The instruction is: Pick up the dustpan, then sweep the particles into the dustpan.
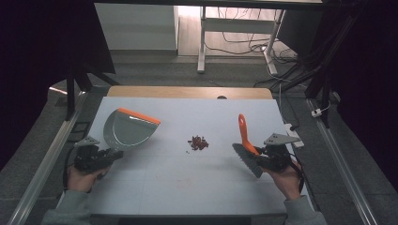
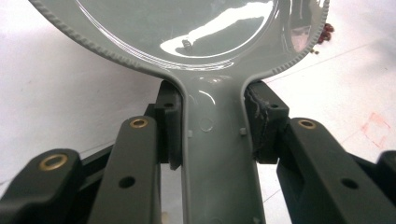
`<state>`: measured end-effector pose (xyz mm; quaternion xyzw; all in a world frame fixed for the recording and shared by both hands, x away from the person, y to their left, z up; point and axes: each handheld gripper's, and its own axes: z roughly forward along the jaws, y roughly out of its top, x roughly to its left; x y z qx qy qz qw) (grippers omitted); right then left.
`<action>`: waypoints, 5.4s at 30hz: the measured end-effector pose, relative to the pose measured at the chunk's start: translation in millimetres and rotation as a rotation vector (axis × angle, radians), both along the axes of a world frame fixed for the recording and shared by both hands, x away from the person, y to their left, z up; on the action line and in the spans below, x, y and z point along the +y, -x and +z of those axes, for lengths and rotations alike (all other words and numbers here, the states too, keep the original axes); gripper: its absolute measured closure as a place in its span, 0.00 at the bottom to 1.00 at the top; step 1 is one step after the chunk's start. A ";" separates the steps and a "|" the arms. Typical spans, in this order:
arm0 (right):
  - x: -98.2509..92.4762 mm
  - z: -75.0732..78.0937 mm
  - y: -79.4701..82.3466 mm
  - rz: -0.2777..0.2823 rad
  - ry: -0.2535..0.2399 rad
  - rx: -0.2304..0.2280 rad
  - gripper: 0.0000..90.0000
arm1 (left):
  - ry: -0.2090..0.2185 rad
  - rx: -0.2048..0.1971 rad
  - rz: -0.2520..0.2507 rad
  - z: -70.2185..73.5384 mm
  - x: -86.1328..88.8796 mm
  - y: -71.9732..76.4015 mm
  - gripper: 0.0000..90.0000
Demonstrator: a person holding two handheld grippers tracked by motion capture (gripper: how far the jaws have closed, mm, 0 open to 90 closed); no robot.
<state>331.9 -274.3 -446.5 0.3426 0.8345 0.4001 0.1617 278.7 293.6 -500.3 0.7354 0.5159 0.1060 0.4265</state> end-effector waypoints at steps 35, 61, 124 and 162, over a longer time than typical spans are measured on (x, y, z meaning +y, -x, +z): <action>6.7 5.6 0.6 0.010 -0.008 -0.038 0.78 | -0.084 -0.062 -0.252 18.3 -31.1 11.1 0.68; 12.8 2.3 -0.4 0.022 0.002 -0.036 0.78 | -0.193 0.001 -0.512 17.0 -79.9 17.8 0.68; 109.0 4.8 -91.2 0.039 0.023 -0.044 0.78 | -0.245 0.183 -0.593 -1.8 -78.7 -9.4 0.68; 169.0 -22.8 -143.0 0.015 0.204 0.069 0.78 | -0.236 0.216 -0.564 -8.3 -87.6 -16.1 0.68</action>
